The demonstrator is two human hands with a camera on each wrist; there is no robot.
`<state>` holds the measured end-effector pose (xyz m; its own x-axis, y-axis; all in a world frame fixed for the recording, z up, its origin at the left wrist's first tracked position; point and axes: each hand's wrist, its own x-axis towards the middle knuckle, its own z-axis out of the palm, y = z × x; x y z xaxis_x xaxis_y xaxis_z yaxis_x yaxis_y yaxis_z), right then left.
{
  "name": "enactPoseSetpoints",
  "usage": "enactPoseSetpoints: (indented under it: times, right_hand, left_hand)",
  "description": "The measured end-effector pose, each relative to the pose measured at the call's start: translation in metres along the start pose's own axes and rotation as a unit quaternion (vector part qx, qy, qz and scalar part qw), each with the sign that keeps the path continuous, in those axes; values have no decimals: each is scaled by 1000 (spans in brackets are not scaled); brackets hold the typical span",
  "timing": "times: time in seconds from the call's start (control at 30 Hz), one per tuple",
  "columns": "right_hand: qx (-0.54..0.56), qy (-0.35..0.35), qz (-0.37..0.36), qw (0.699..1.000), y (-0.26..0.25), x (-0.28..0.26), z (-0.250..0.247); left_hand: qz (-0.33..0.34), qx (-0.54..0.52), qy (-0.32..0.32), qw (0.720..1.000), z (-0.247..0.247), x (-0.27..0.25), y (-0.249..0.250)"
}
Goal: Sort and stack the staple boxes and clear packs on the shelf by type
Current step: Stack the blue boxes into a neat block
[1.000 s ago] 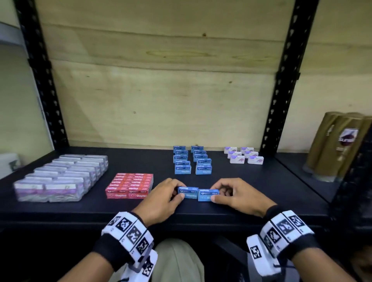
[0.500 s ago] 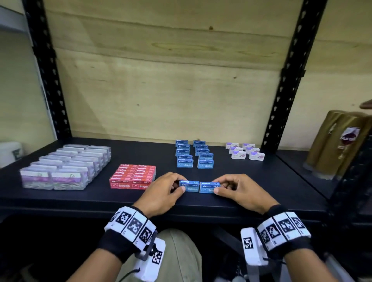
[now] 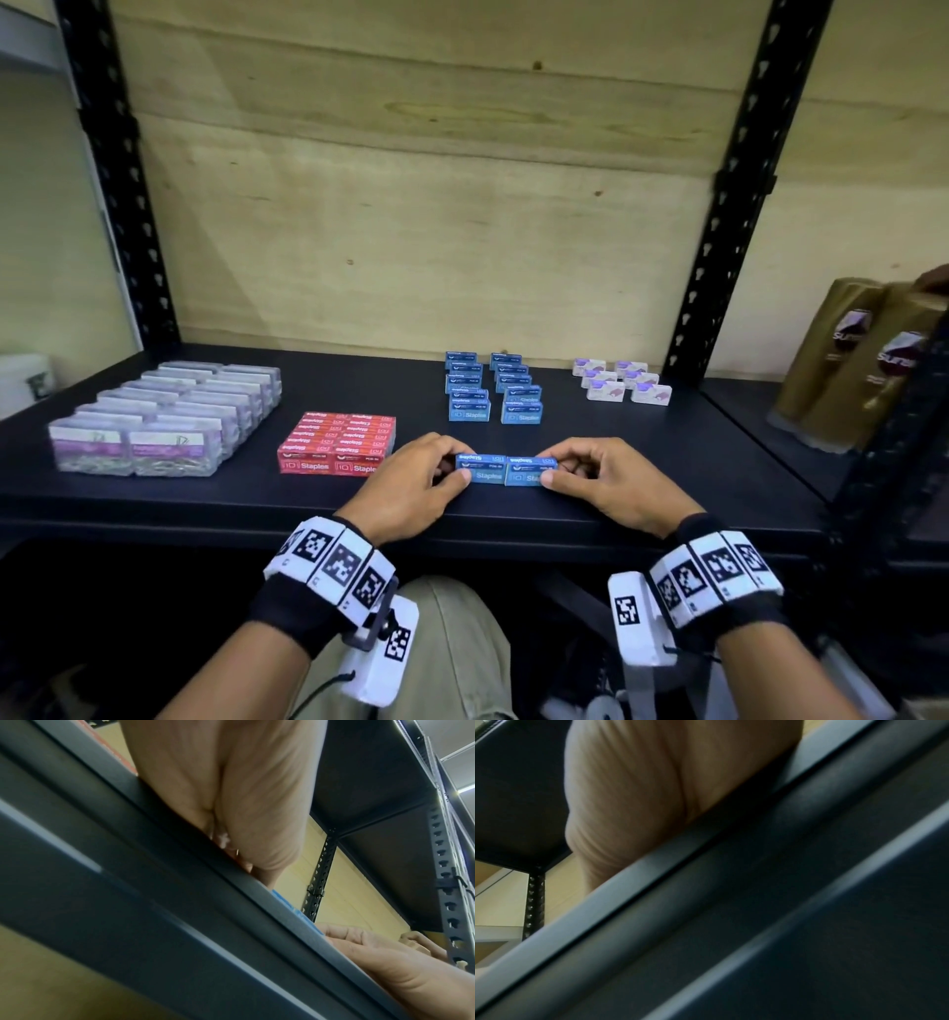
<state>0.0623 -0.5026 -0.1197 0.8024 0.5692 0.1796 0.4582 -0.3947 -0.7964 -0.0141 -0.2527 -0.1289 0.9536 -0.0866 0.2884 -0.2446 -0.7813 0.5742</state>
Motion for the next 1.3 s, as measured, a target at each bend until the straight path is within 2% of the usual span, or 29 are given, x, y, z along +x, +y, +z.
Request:
enactPoseSetpoints:
  times: [0.27,0.47,0.63,0.77,0.87,0.93,1.13,1.3]
  right_hand:
    - [2,5,-6,1000,-1,1,1]
    - [2,18,14,1000,-3,1,2]
    - [-39,-5,39,998,-9,5,-8]
    - [-89,-55,90,990,-32,16,-36]
    - [-158,-81,88,980,-49,37,-59]
    - [-205,-83,79,972,-57,53,-67]
    - [-319,-101,73,939,-54,104,-56]
    - [-345,-118,85,927,-47,126,-47]
  left_hand:
    - [-6,-5,-2,1000,-1,0,2]
    - [-29,3,-31,999,-2,0,4]
    - [-58,-54,-51,996,-14,10,16]
    - [-40,51,-43,997,-40,32,44]
    - [-32,122,-53,991,-65,61,59]
    - [-29,162,-83,983,-73,84,60]
    - [-46,267,-165,948,-75,131,43]
    - [-66,314,-188,928,-71,150,33]
